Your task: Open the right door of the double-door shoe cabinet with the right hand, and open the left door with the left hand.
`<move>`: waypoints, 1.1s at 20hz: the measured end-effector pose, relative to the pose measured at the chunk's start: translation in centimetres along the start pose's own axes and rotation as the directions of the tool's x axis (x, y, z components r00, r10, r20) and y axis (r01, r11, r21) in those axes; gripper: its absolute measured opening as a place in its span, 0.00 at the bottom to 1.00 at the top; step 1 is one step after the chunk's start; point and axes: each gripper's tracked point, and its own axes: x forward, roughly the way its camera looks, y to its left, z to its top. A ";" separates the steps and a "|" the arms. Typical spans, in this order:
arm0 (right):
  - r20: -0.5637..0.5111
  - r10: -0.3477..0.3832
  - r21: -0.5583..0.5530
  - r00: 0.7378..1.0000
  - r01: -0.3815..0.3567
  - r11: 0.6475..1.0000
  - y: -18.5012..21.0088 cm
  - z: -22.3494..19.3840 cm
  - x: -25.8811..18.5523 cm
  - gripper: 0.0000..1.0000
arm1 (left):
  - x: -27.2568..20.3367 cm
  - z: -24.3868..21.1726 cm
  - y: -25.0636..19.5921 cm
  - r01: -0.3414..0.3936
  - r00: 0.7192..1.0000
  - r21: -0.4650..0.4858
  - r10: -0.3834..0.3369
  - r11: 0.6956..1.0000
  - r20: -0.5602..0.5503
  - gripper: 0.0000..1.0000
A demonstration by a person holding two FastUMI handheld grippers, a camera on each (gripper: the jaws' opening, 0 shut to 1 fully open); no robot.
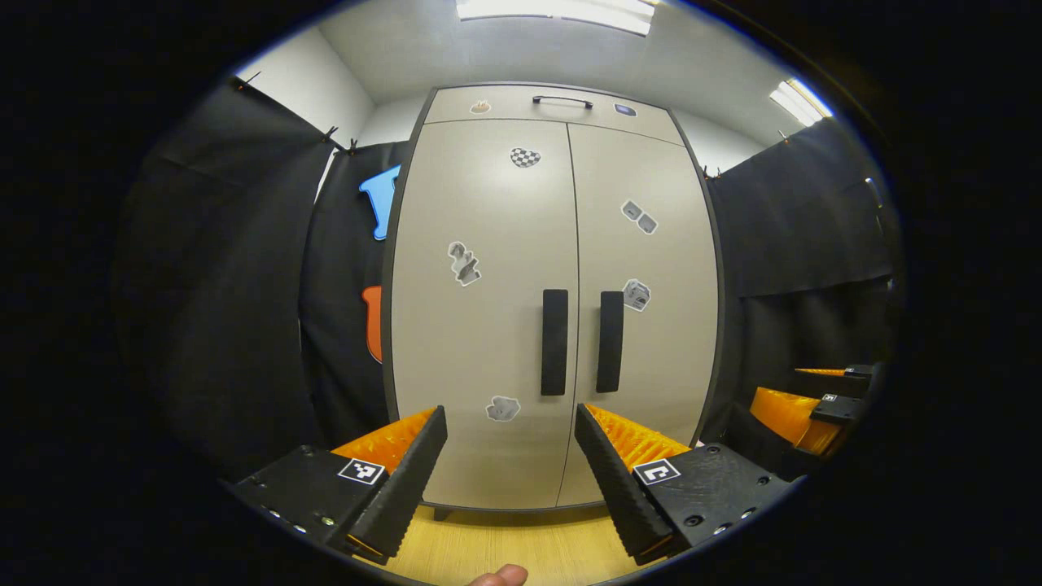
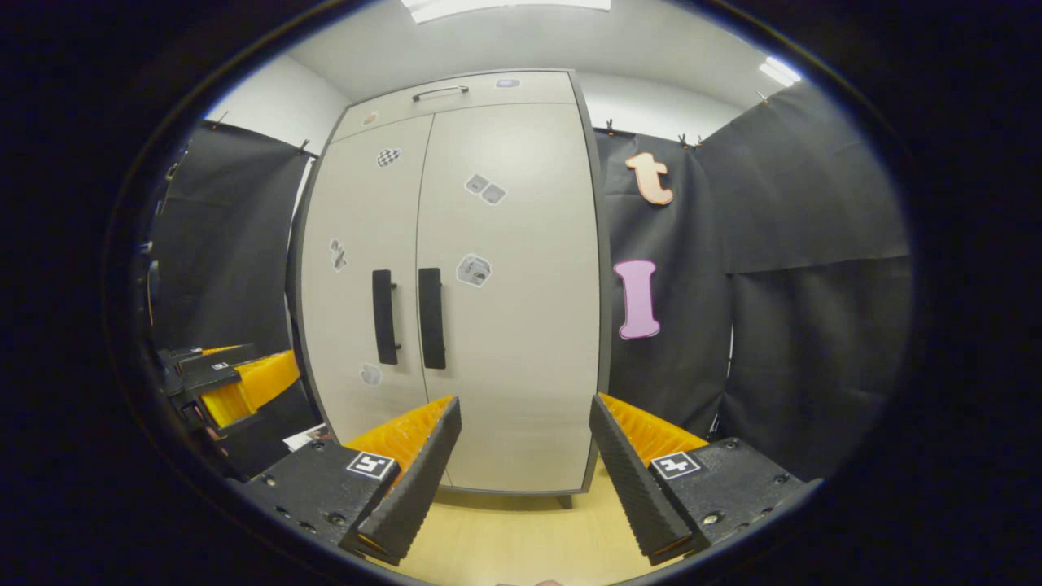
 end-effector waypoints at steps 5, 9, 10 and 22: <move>0.001 -0.010 -0.001 1.000 0.010 1.000 -0.1 -0.1 0.0 0.99 | 0.2 0.0 0.3 0.006 1.000 0.003 -0.006 1.000 -0.001 0.95; -0.005 -0.012 0.003 1.000 0.012 1.000 0.0 -0.1 0.1 0.99 | -0.2 -0.2 0.4 0.020 1.000 0.011 -0.020 1.000 -0.002 0.95; -0.002 -0.010 0.004 1.000 0.010 1.000 0.0 -0.1 0.2 0.99 | -0.4 -0.3 0.3 0.027 1.000 0.012 -0.027 1.000 -0.004 0.95; 0.058 0.080 0.009 0.995 -0.081 0.997 7.7 6.4 12.3 0.99 | -3.7 -3.0 2.7 0.024 0.998 0.003 -0.024 1.000 -0.064 0.95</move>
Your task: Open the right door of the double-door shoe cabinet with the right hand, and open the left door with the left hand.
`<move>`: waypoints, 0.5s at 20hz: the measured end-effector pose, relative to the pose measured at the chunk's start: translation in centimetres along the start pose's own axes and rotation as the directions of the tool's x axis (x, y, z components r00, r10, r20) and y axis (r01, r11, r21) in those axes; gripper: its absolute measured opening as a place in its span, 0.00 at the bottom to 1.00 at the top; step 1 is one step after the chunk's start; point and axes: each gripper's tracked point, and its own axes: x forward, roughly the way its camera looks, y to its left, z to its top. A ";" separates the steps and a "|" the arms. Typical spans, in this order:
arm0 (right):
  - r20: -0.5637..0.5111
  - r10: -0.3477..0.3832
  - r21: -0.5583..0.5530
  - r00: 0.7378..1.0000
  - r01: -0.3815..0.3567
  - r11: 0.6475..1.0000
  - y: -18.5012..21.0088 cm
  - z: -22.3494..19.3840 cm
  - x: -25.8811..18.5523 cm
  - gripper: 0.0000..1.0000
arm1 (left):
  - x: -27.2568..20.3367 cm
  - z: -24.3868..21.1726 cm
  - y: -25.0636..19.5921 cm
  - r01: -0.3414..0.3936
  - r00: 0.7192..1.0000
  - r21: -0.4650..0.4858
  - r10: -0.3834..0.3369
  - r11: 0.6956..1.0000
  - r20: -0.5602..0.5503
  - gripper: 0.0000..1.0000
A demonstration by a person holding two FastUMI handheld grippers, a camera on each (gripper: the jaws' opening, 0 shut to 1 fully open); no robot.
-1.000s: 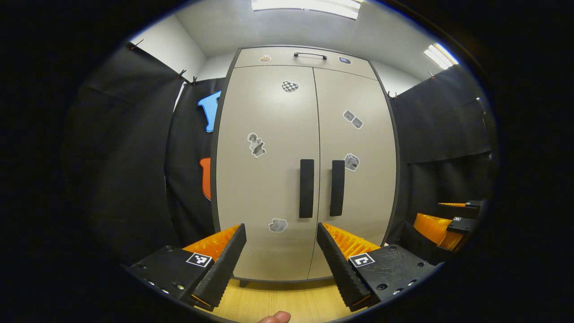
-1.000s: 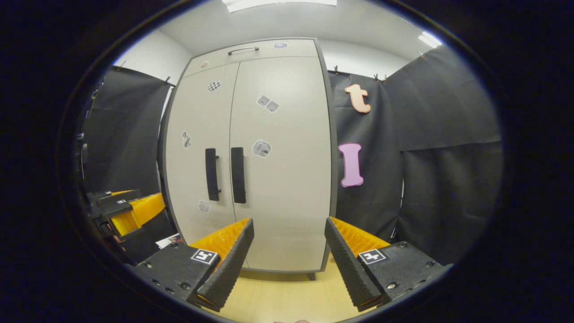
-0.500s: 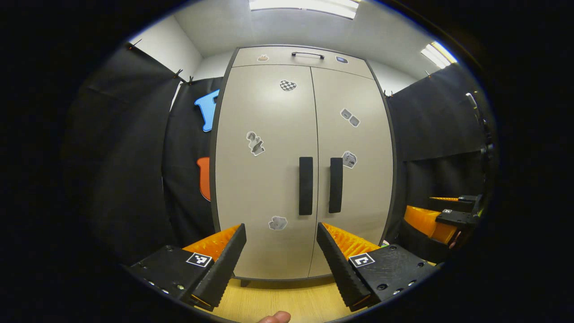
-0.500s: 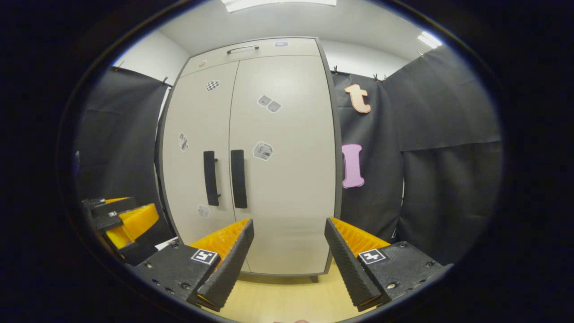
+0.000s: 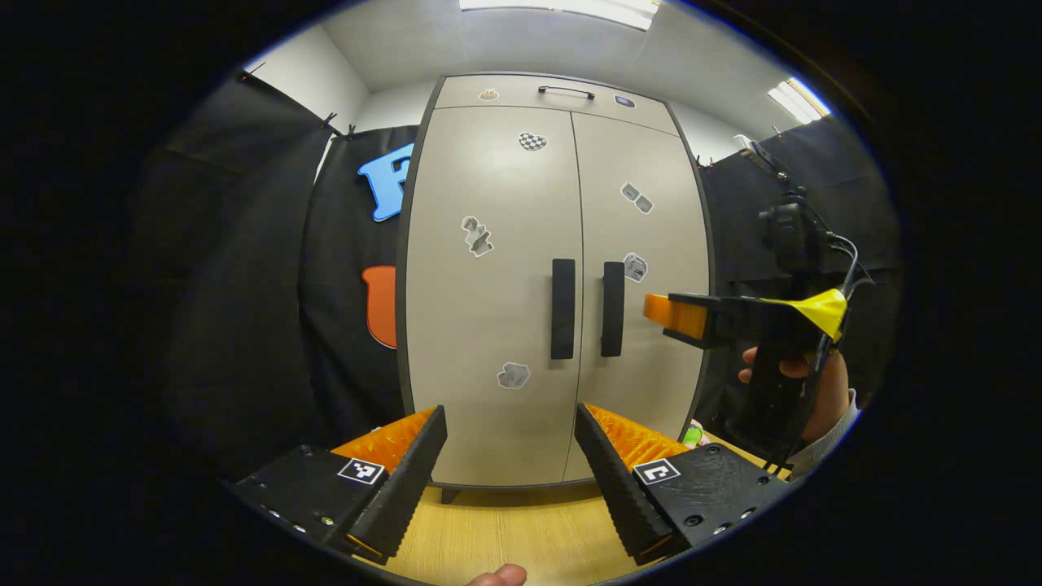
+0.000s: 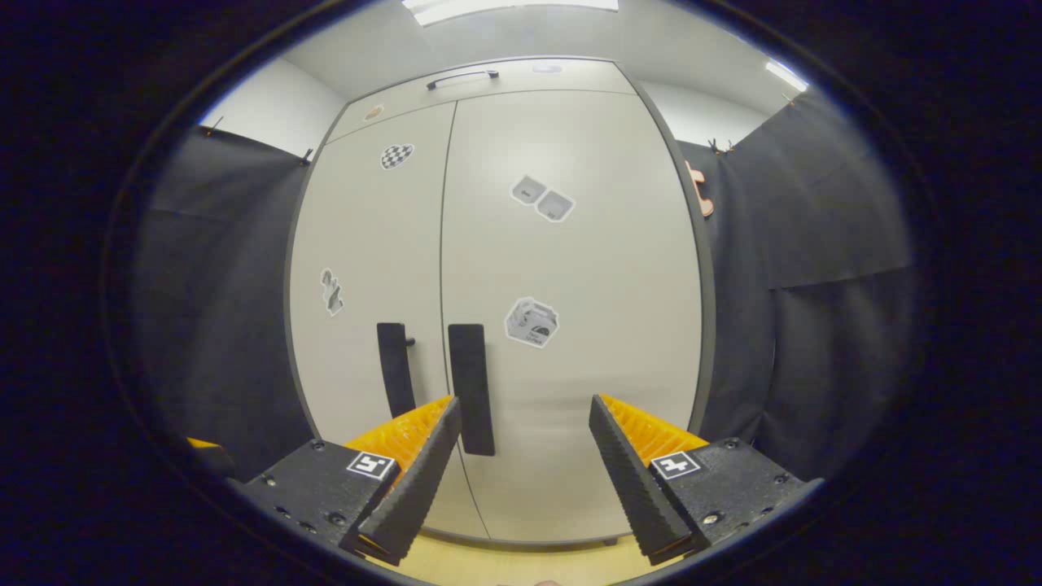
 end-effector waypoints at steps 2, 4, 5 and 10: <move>-0.003 0.001 0.000 1.000 -0.001 1.000 1.0 0.4 1.9 0.98 | -0.3 -0.6 0.6 -0.007 1.000 -0.003 0.007 1.000 -0.009 0.95; -0.015 -0.008 -0.010 1.000 0.008 1.000 1.4 0.2 3.4 0.98 | -0.5 -1.0 1.1 -0.011 1.000 -0.009 0.011 1.000 -0.021 0.95; -0.021 -0.016 -0.017 1.000 0.016 1.000 1.5 -0.1 4.1 0.98 | -0.6 -1.2 1.3 -0.012 1.000 -0.011 0.011 1.000 -0.024 0.95; -0.068 -0.018 -0.027 0.998 0.016 0.999 2.3 -1.6 6.5 0.99 | -0.3 -1.3 2.6 -0.021 0.999 -0.019 0.020 1.000 -0.026 0.95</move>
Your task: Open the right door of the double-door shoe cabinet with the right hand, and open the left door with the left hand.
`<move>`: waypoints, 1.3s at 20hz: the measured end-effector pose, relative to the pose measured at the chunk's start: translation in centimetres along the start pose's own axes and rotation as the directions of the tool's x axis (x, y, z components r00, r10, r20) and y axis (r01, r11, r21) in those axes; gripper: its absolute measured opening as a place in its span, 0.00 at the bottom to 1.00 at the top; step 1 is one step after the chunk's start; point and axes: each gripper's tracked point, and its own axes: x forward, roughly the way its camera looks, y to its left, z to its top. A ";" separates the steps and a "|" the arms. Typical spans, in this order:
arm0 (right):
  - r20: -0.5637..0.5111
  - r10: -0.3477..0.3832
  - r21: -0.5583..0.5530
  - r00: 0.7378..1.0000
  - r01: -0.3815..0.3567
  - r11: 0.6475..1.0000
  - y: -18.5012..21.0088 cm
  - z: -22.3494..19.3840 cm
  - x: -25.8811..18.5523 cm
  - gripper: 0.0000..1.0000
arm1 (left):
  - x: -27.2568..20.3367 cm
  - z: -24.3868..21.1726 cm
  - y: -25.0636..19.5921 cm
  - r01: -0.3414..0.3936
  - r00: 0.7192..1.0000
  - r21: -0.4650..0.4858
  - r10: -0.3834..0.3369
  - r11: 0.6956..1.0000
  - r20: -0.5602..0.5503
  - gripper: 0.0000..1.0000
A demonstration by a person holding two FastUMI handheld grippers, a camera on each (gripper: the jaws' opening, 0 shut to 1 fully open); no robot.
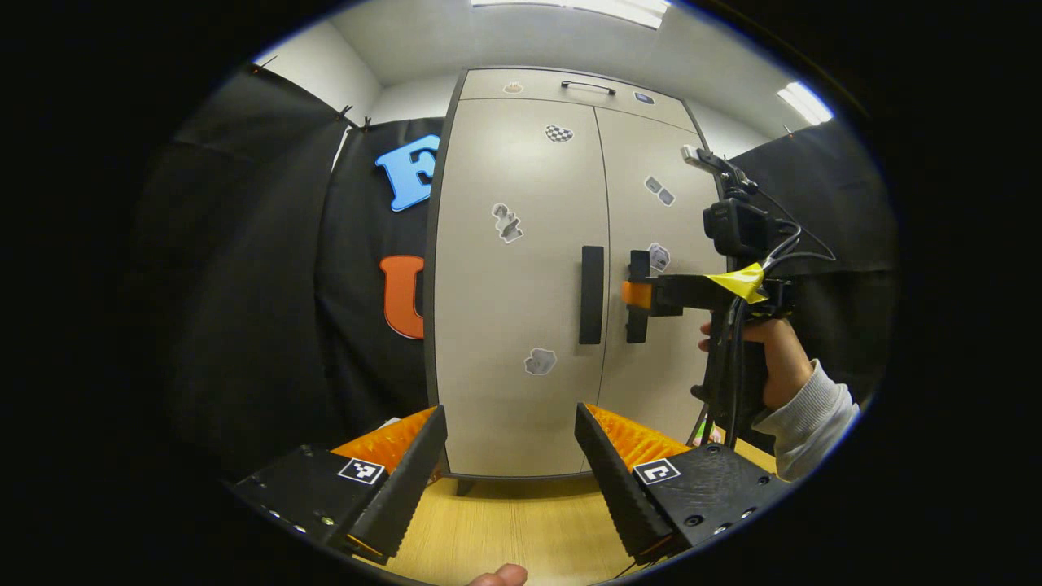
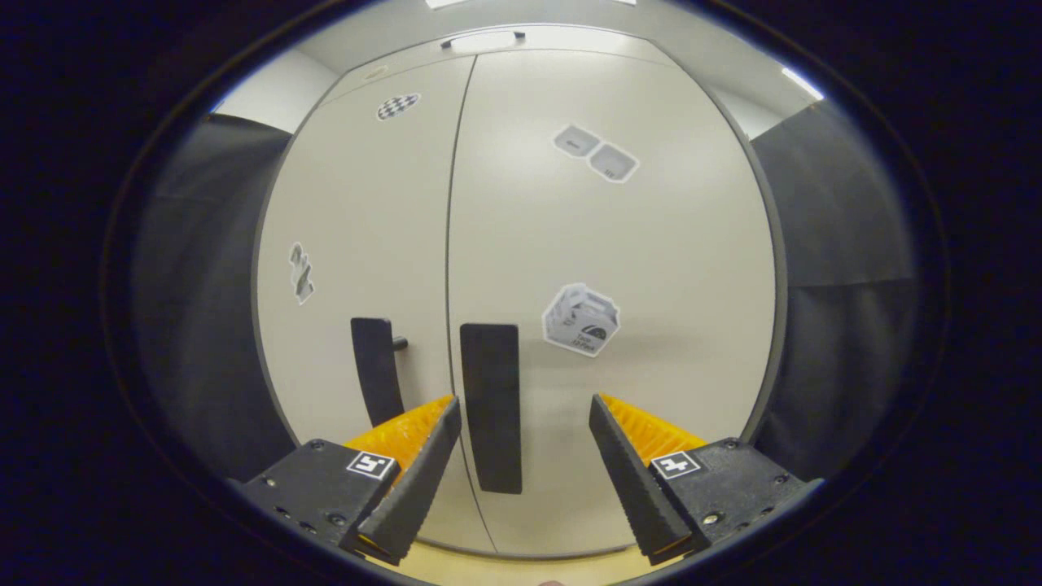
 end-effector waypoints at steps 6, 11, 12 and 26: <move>0.011 -0.046 -0.002 0.999 0.046 0.999 -0.1 -0.1 0.9 0.93 | 0.6 -0.3 1.1 -0.007 1.000 -0.006 0.007 1.000 -0.005 0.95; 0.009 -0.058 0.001 0.998 0.058 0.998 -0.4 -0.2 1.0 0.77 | 1.0 -0.3 1.3 0.003 1.000 -0.015 -0.003 1.000 -0.003 0.95; 0.004 -0.040 0.007 0.999 0.040 0.999 0.0 -0.5 1.0 0.75 | 1.1 -0.3 1.3 0.006 1.000 -0.016 -0.006 1.000 -0.004 0.95; 0.016 0.014 0.013 1.000 -0.014 1.000 1.1 -0.4 0.8 0.10 | 1.6 -0.9 1.9 0.011 1.000 -0.036 -0.011 0.999 -0.016 0.95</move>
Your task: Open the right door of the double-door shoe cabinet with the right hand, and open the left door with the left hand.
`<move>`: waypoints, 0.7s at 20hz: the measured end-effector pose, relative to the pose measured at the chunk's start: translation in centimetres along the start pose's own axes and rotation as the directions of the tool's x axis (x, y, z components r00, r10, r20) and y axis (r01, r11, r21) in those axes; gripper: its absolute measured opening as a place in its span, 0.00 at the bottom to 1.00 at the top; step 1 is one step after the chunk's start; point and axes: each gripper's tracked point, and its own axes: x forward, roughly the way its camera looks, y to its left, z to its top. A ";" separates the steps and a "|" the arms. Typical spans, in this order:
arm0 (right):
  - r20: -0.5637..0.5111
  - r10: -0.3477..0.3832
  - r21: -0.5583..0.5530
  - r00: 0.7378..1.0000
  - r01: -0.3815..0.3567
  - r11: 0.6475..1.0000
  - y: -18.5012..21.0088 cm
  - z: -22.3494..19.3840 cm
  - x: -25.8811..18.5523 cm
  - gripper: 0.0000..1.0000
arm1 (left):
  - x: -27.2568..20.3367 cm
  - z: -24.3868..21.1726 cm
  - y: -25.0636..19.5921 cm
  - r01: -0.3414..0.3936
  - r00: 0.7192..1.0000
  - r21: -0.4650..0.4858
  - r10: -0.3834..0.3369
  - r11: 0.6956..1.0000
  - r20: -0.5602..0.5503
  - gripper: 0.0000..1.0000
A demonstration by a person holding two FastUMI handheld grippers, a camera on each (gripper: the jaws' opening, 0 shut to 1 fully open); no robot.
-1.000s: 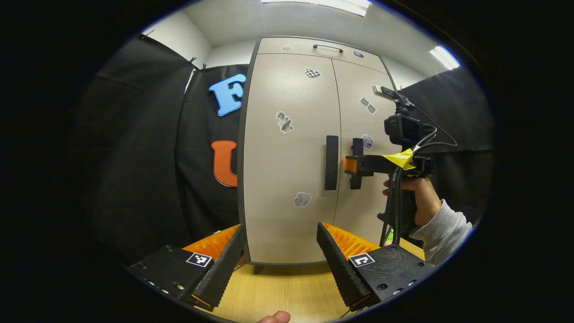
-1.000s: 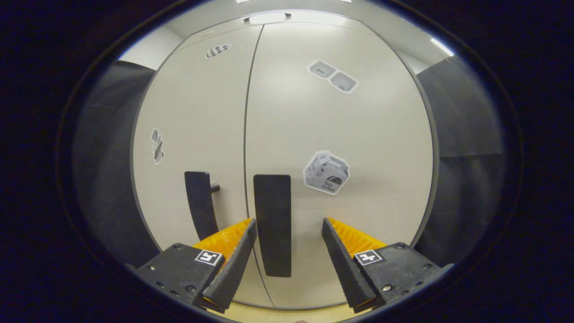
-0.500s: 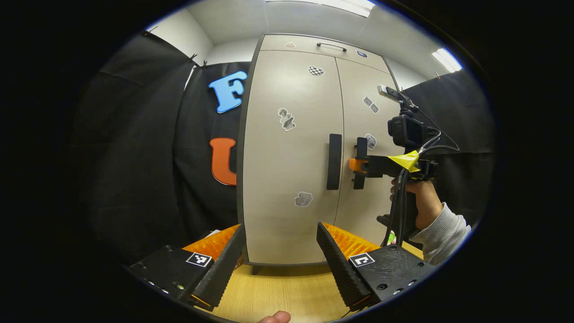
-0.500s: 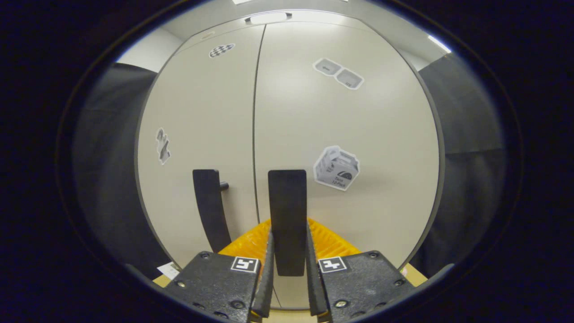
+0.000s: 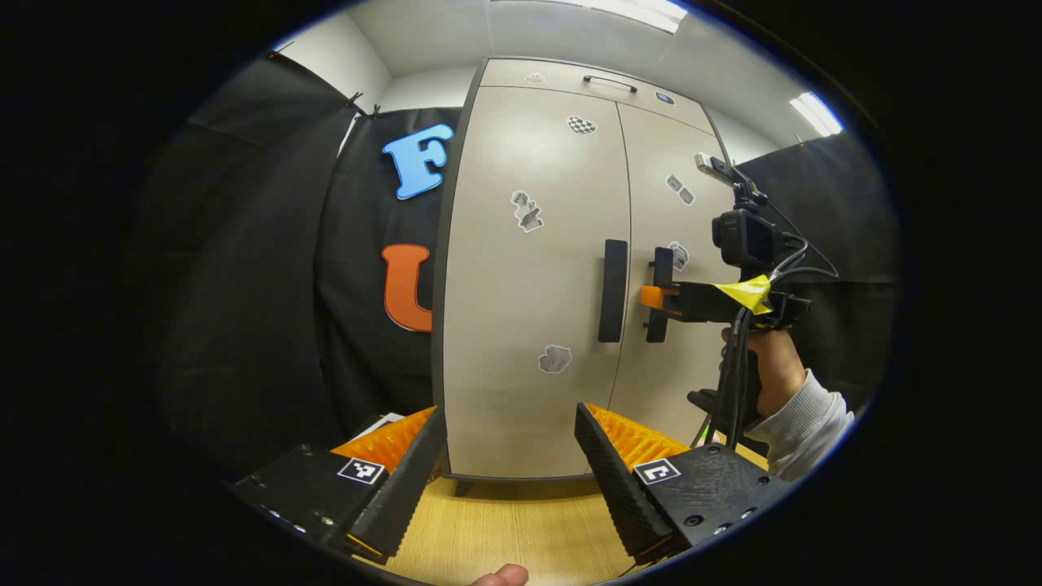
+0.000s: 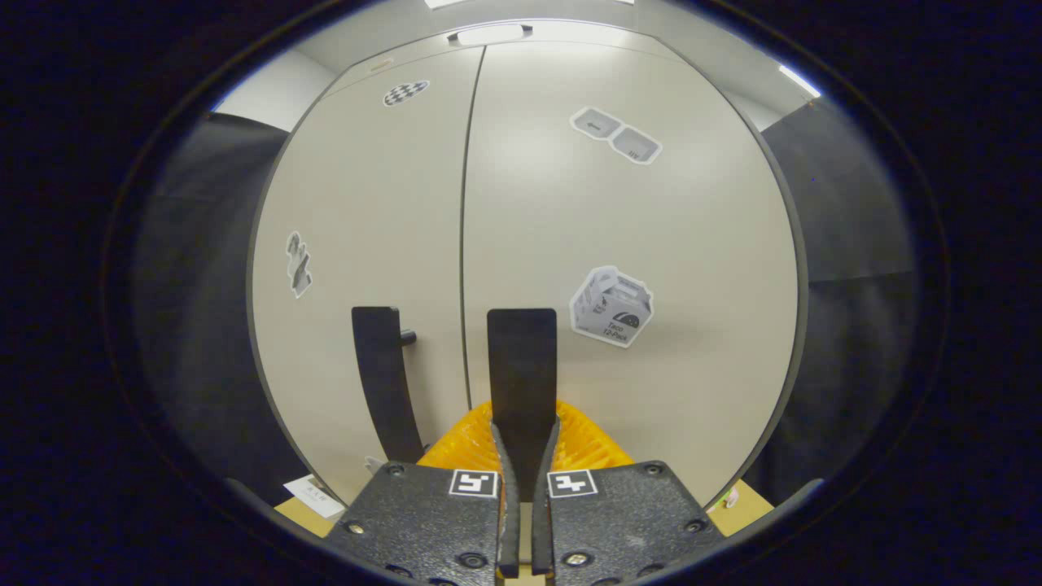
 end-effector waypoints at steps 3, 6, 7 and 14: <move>-0.006 0.032 -0.004 0.999 -0.033 0.999 0.2 0.0 -1.2 0.10 | -0.2 0.0 -0.1 -0.004 1.000 0.001 0.004 1.000 0.001 0.95; -0.011 0.076 -0.008 0.997 -0.076 0.997 -0.4 -0.3 -4.5 0.10 | -0.7 0.1 -0.5 -0.006 1.000 0.002 0.006 1.000 0.005 0.95; -0.015 0.096 0.003 0.995 -0.096 0.995 -0.7 -0.3 -5.5 0.10 | -0.9 0.1 -0.8 -0.006 1.000 0.003 0.006 1.000 0.006 0.95; -0.026 0.137 -0.009 0.990 -0.137 0.991 -2.5 -0.6 -10.2 0.09 | -1.9 0.0 -3.6 0.009 1.000 0.016 -0.009 1.000 0.014 0.95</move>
